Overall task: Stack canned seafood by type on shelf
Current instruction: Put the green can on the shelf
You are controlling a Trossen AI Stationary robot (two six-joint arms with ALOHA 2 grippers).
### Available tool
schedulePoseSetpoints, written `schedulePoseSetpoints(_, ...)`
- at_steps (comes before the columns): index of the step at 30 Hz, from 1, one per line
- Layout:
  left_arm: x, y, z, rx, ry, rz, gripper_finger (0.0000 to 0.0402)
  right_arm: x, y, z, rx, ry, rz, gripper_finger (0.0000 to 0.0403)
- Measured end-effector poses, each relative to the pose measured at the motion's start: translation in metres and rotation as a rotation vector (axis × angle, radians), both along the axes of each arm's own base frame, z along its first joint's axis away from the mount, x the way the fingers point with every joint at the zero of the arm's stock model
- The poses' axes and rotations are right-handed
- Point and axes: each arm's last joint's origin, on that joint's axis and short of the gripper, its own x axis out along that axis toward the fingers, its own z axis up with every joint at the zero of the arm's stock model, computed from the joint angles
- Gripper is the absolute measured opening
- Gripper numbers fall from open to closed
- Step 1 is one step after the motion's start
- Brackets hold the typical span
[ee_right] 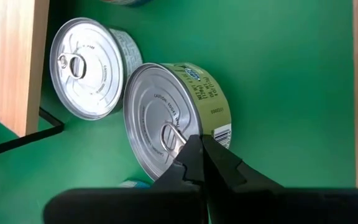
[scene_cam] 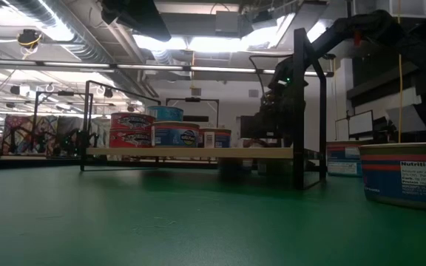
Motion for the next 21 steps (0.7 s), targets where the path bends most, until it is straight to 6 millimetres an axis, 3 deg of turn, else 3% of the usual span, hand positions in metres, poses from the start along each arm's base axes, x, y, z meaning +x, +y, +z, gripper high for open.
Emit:
schedulePoseSetpoints(11, 0.000, 0.000, 0.000, 0.000, 0.000, 0.000, 0.0031, -0.001, 0.002, 0.003, 0.008, 0.003, 0.012, 0.0000)
schedulePoseSetpoints(21, 0.000, 0.000, 0.000, 0.000, 0.000, 0.000, 0.0031, -0.008, 0.006, 0.026, -0.030, -0.032, 0.004, 0.0000)
